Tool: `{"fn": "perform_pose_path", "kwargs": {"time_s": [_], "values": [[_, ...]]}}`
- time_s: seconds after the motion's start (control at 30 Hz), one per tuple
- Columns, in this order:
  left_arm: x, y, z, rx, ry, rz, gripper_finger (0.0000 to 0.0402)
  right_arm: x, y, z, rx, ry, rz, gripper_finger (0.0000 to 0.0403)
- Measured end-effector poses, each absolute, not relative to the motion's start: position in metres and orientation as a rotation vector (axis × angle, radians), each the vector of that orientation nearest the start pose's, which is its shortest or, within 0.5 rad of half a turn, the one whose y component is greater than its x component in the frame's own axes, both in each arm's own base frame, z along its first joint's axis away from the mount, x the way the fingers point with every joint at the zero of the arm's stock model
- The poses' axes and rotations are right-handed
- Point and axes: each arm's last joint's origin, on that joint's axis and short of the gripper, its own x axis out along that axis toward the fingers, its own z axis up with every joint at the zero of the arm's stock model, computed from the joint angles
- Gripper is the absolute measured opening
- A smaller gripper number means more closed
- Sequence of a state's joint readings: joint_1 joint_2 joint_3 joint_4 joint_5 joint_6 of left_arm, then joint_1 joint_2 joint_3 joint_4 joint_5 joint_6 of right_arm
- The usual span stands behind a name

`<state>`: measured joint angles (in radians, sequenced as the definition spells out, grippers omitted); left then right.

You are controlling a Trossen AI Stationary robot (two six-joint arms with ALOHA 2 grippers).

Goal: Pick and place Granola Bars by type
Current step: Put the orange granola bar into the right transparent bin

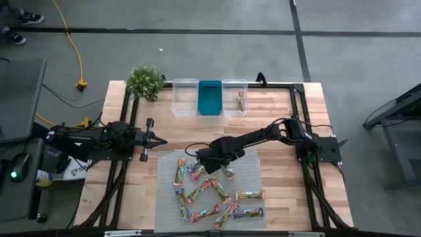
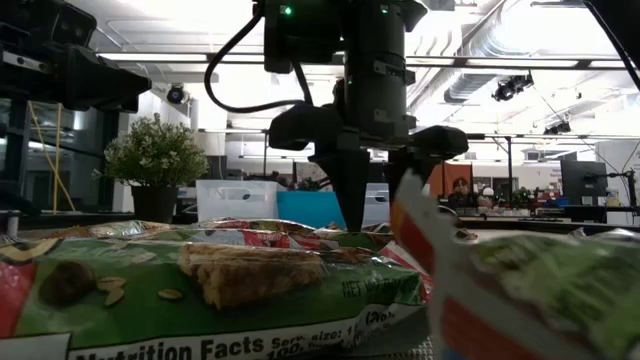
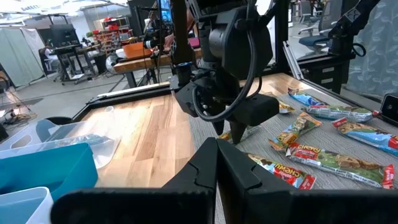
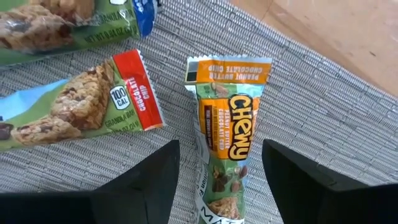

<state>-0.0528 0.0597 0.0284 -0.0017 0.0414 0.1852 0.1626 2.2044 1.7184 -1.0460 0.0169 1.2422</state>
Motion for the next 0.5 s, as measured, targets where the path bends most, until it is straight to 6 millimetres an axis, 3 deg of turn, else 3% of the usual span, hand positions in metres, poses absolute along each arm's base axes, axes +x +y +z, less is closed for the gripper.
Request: {"fn": "perform_pose_path", "kwargs": {"time_s": [0.5], "values": [[0.100, -0.006, 0.169, 0.185, 0.023, -0.097, 0.0001, 0.421, 0.079, 0.146, 0.865, 1.380, -0.829, 0.0212]]}}
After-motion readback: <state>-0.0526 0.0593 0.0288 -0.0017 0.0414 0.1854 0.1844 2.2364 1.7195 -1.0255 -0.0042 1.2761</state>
